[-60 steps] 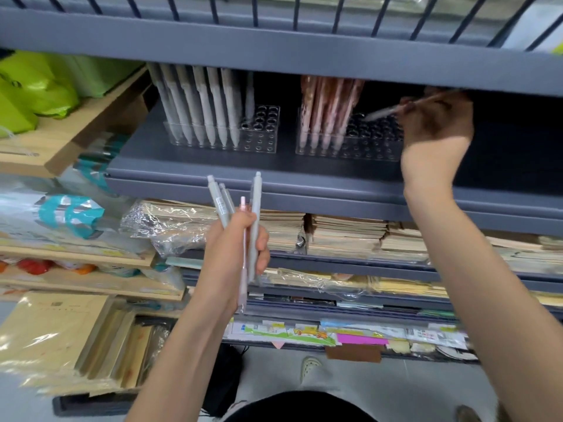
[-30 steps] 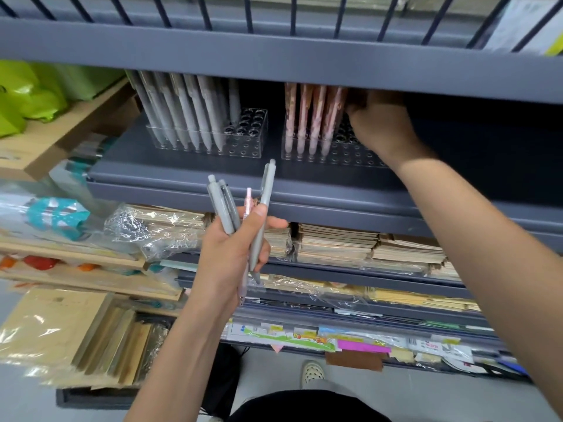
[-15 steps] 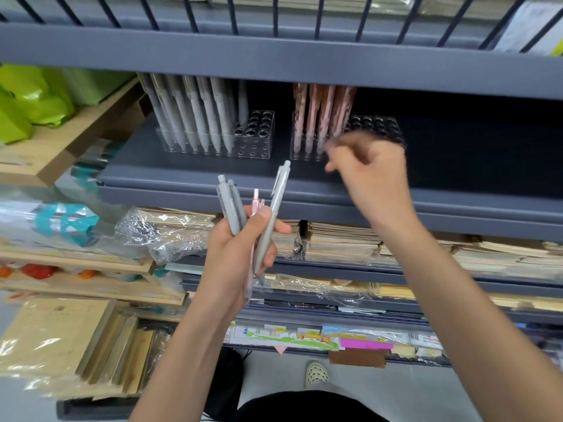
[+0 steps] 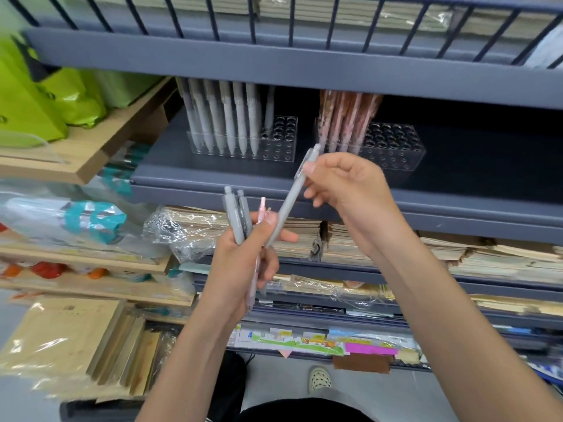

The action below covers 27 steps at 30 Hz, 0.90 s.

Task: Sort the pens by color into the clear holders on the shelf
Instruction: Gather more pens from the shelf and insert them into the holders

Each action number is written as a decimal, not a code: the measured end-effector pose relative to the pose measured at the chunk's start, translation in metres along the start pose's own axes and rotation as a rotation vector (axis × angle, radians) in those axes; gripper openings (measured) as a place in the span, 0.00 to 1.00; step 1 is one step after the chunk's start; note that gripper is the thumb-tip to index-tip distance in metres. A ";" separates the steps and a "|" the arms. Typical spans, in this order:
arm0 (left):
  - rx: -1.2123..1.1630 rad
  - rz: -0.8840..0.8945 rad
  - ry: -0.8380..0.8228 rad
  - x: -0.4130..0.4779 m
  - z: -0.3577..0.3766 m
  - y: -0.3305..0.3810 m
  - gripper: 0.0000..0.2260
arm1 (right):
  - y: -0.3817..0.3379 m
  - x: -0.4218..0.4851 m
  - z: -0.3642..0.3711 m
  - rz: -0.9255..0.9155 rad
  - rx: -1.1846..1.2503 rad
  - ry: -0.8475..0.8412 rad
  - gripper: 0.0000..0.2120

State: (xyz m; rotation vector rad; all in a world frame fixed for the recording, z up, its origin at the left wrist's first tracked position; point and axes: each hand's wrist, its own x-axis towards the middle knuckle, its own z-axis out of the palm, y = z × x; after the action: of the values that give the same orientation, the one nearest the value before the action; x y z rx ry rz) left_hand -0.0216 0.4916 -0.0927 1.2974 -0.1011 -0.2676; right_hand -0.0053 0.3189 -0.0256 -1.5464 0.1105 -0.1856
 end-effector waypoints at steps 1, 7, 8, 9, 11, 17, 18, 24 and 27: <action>0.001 0.010 0.014 -0.001 -0.005 0.000 0.17 | -0.001 0.000 0.003 -0.014 0.037 0.012 0.07; -0.061 0.064 0.076 -0.001 -0.027 0.007 0.07 | 0.008 -0.004 0.034 -0.047 -0.114 -0.125 0.04; -0.056 0.058 0.089 -0.001 -0.029 0.007 0.06 | 0.007 -0.002 0.036 -0.059 -0.125 -0.134 0.03; -0.046 0.046 0.106 -0.002 -0.032 0.008 0.07 | 0.005 0.001 0.037 -0.081 -0.120 -0.122 0.03; -0.052 0.008 0.138 -0.004 -0.038 0.010 0.09 | -0.001 0.012 0.036 -0.148 -0.101 -0.021 0.02; -0.170 -0.165 0.115 -0.004 -0.060 0.014 0.11 | -0.008 0.059 0.029 -0.304 -0.041 0.384 0.07; -0.180 -0.169 0.101 -0.004 -0.063 0.014 0.08 | -0.005 0.065 0.030 -0.321 -0.043 0.399 0.07; -0.209 -0.143 0.089 -0.007 -0.068 0.017 0.04 | -0.001 0.083 0.051 -0.377 -0.241 0.368 0.11; -0.210 -0.145 0.111 -0.007 -0.074 0.017 0.04 | -0.004 0.095 0.058 -0.415 -0.585 0.362 0.06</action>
State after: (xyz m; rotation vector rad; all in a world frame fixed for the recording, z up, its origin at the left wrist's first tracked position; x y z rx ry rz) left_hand -0.0097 0.5668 -0.0959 1.1093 0.1135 -0.3205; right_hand 0.0984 0.3578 -0.0158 -2.0942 0.1348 -0.8210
